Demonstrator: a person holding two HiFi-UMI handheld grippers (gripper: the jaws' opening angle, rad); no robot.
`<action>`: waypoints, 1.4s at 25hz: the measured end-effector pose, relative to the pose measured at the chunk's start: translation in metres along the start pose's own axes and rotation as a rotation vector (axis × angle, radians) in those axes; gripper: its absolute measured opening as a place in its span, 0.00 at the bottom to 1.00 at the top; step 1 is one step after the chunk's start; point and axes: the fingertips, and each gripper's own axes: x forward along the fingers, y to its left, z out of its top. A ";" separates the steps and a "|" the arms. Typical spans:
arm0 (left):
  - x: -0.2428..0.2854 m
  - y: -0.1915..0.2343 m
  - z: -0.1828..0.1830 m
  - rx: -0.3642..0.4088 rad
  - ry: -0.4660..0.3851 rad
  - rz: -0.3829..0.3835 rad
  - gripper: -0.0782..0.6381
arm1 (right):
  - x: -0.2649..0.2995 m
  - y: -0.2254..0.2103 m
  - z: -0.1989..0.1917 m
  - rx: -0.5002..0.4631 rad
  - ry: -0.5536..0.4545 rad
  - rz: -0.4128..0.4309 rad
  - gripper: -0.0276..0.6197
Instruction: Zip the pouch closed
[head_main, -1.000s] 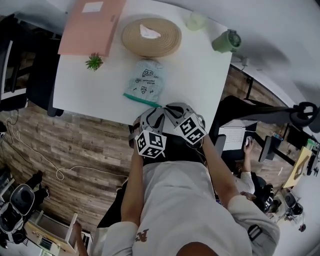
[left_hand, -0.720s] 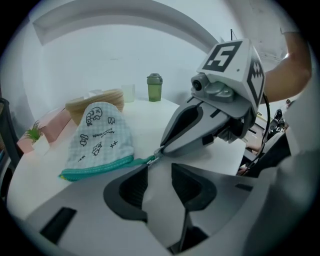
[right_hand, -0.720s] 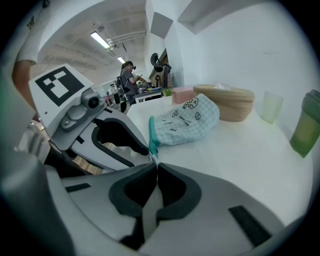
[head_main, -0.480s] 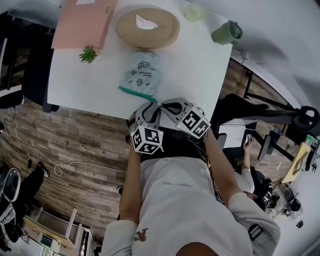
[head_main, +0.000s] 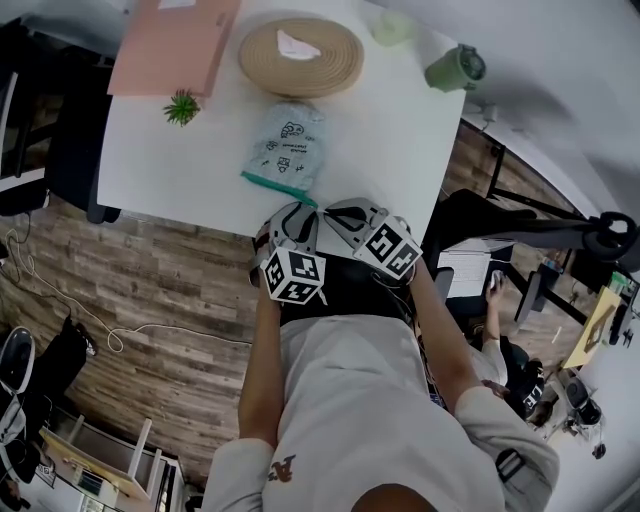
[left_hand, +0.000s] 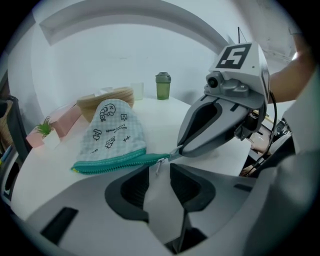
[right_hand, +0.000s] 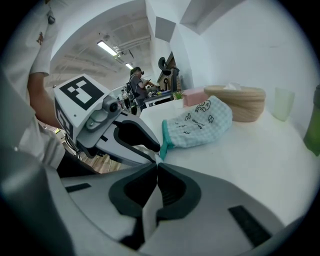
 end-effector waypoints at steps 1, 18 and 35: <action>0.001 0.000 0.000 0.006 0.002 -0.019 0.28 | 0.000 0.000 0.000 0.000 0.001 -0.002 0.05; 0.004 -0.003 0.001 0.059 0.031 -0.151 0.11 | 0.008 -0.013 -0.006 -0.026 0.066 -0.145 0.19; -0.006 0.022 -0.002 0.012 0.049 -0.091 0.10 | 0.000 -0.018 -0.007 0.001 0.064 -0.193 0.05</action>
